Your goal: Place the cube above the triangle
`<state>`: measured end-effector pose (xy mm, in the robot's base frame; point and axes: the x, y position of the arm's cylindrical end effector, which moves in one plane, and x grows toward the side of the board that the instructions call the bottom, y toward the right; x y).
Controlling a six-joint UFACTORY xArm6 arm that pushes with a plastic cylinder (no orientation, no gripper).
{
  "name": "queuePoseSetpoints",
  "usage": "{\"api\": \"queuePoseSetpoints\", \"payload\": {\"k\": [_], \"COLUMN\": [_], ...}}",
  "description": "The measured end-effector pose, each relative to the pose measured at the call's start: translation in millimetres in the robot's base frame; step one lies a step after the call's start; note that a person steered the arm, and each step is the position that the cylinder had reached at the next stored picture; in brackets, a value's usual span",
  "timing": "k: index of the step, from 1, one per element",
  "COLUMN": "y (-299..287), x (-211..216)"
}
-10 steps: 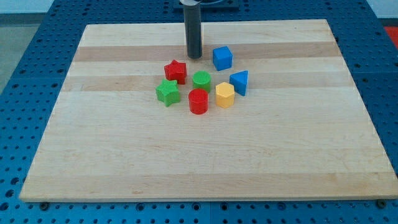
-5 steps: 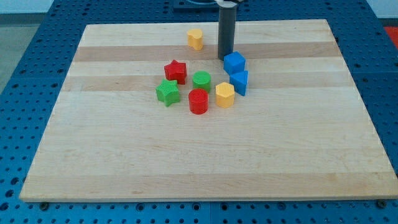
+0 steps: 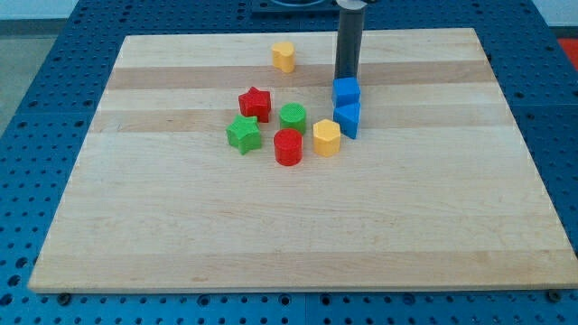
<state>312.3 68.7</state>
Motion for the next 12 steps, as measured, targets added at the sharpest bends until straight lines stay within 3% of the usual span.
{"api": "queuePoseSetpoints", "payload": {"k": [9,12], "y": [59,47], "x": [35,56]}}
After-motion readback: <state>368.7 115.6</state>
